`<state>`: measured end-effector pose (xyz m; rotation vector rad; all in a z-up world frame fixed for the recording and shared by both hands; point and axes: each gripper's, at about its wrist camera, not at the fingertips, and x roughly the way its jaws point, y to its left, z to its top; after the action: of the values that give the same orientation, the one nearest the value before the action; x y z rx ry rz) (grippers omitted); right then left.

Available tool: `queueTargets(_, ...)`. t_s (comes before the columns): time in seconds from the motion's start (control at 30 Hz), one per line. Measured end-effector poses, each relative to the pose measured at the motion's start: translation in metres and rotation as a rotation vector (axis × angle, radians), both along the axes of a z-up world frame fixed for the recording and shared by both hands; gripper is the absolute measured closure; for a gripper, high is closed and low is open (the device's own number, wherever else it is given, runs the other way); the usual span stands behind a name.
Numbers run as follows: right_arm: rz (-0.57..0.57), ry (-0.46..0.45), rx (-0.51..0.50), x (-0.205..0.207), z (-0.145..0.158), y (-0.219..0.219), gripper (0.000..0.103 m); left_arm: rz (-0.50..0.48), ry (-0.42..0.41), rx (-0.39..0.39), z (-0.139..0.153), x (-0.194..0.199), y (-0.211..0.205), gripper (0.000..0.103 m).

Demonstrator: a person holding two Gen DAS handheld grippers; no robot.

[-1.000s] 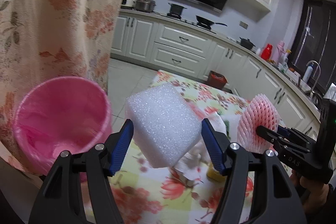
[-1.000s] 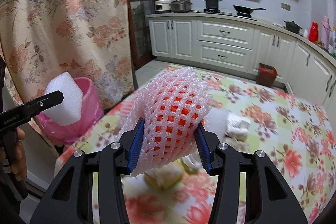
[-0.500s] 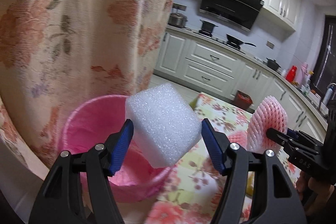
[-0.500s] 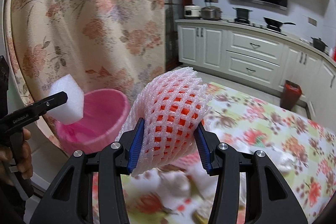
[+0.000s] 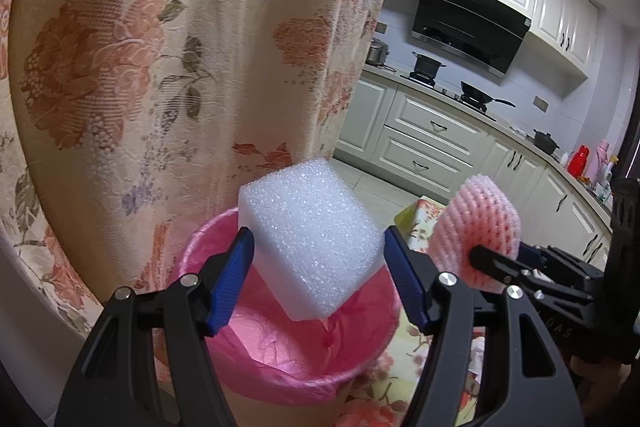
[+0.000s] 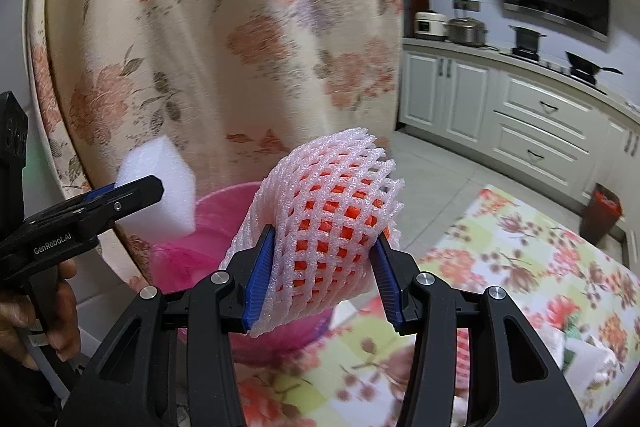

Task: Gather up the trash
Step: 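Carry both items over the pink bin and open both tools to drop them, then move both tools back over the trash pile on the table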

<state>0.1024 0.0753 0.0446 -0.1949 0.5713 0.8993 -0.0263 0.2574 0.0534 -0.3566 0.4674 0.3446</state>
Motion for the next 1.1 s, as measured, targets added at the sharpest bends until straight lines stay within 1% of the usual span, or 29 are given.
queueTargets(0.1,0.027,0.009,-0.004,0.0,-0.004,0.015,0.055,0.016,0.0,-0.005,-0.001,-0.002,0.007,0.038)
queueTargets(0.2,0.05,0.006,-0.009,0.0,-0.007,0.027,0.051,0.026,-0.004,-0.007,-0.001,-0.004,0.011,0.037)
queueTargets(0.27,0.063,0.01,-0.008,0.001,-0.009,0.034,0.045,0.033,-0.003,-0.012,-0.002,-0.005,0.013,0.036)
queueTargets(0.3,0.064,0.008,-0.007,0.002,-0.01,0.036,0.041,0.04,-0.003,-0.015,-0.002,-0.006,0.015,0.031)
queueTargets(0.33,0.066,0.008,-0.009,0.002,-0.011,0.038,0.035,0.043,-0.005,-0.018,-0.002,-0.006,0.016,0.029)
queueTargets(0.4,0.067,0.01,-0.013,0.003,-0.014,0.042,0.033,0.052,-0.007,-0.024,-0.002,-0.006,0.02,0.021)
queueTargets(0.5,0.06,0.016,-0.019,0.004,-0.017,0.041,0.032,0.07,-0.005,-0.024,-0.003,-0.008,0.023,0.015)
queueTargets(0.6,0.05,0.019,-0.019,0.005,-0.019,0.036,0.032,0.09,0.002,-0.017,-0.003,-0.01,0.022,0.011)
queueTargets(0.7,0.033,0.016,-0.015,0.005,-0.02,0.028,0.032,0.104,0.01,-0.002,-0.002,-0.011,0.018,0.009)
queueTargets(0.8,0.011,0.0,-0.011,0.002,-0.018,0.017,0.031,0.119,0.014,0.028,-0.002,-0.01,0.01,0.006)
queueTargets(0.93,-0.032,-0.019,-0.003,-0.001,-0.015,-0.007,0.029,0.079,-0.001,0.065,-0.001,-0.007,-0.008,0.005)
queueTargets(1.1,-0.099,-0.042,0.006,-0.001,-0.01,-0.043,0.029,0.05,0.009,0.052,-0.002,0.0,-0.026,0.005)
